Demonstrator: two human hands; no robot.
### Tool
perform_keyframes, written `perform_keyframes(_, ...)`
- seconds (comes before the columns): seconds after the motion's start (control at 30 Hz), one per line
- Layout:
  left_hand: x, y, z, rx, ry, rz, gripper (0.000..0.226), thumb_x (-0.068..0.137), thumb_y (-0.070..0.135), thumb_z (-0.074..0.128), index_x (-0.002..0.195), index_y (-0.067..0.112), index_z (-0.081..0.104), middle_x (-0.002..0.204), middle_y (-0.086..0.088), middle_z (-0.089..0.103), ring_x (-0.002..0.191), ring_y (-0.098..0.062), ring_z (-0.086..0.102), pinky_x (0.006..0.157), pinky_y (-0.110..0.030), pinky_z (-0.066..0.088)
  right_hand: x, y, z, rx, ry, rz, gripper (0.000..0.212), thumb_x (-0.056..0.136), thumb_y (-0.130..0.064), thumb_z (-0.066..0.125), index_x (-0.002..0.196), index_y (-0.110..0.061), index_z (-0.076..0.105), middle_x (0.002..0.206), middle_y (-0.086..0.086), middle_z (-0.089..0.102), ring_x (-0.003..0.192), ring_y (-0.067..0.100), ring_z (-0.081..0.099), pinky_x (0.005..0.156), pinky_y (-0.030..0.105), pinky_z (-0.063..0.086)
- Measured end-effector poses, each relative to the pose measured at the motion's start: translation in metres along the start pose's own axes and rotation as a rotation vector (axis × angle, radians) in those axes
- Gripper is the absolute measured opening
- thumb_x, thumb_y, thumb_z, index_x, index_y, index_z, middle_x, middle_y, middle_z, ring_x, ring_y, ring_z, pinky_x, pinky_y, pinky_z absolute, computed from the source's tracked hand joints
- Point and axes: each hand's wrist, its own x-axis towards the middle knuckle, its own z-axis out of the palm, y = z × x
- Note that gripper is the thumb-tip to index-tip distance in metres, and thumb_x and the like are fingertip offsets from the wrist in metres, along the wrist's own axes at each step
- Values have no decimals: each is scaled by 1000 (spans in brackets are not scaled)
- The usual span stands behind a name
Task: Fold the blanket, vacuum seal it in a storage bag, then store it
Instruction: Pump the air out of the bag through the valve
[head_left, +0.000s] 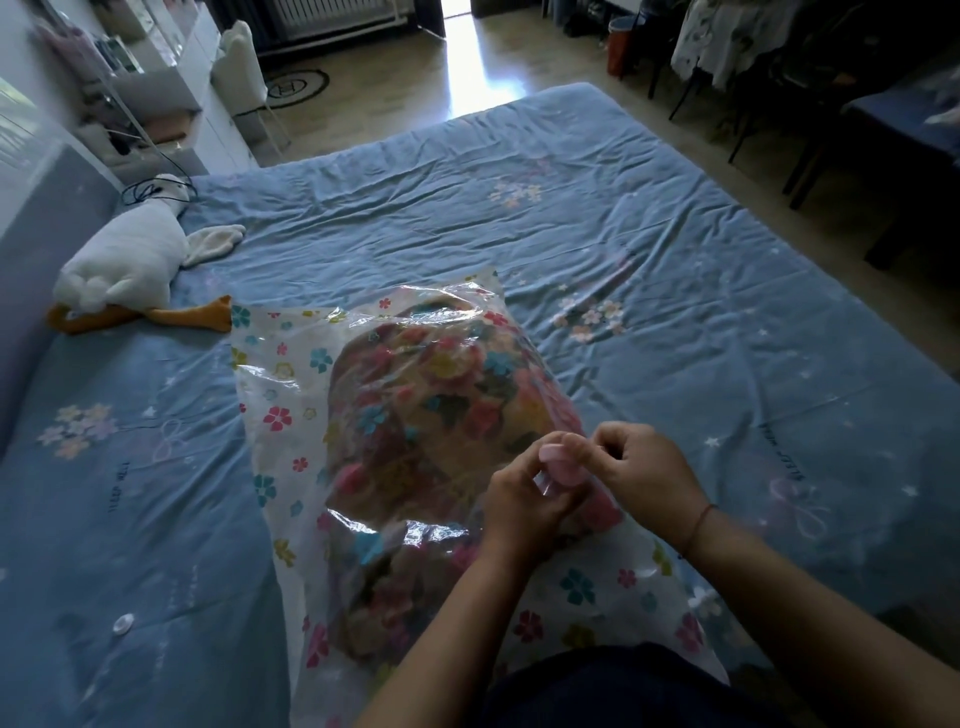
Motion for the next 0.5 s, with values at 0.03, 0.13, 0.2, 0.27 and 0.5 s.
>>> perform_keyframes(0.03,1,-1,-1,-15,1,-6,37,74,10,81,107,22,71,92,21,72,86,6,66,74,-9,47,-1,-9,-4,29,35,-43,55,71,-65,56,53,-13,51,44,-7,41,43,5,37,47,22,31)
perform_keyframes(0.13,7,-4,-2,-22,-7,6,47,73,14,82,117,19,68,107,9,73,99,-5,68,84,-25,54,-6,-51,-30,196,189,-240,56,86,-43,62,56,3,51,44,-4,38,41,2,32,43,15,27)
perform_keyframes(0.2,6,-3,-2,-18,-8,16,50,72,15,83,118,24,66,110,11,72,103,-5,67,88,-31,54,-7,-67,-42,279,255,-340,53,89,-33,62,54,3,45,45,-5,33,43,2,28,44,14,26)
perform_keyframes(0.27,5,-4,0,-13,7,16,52,70,16,83,119,26,66,110,11,72,102,-4,67,88,-33,55,-4,-61,-38,259,252,-349,49,88,-29,61,52,-3,42,46,-5,32,43,2,28,45,13,26)
perform_keyframes(0.5,1,-3,1,0,9,20,41,73,19,82,108,35,67,98,15,74,90,-2,69,78,-29,55,1,8,4,15,0,5,51,73,-61,56,48,-18,44,41,-10,40,42,5,37,48,24,32)
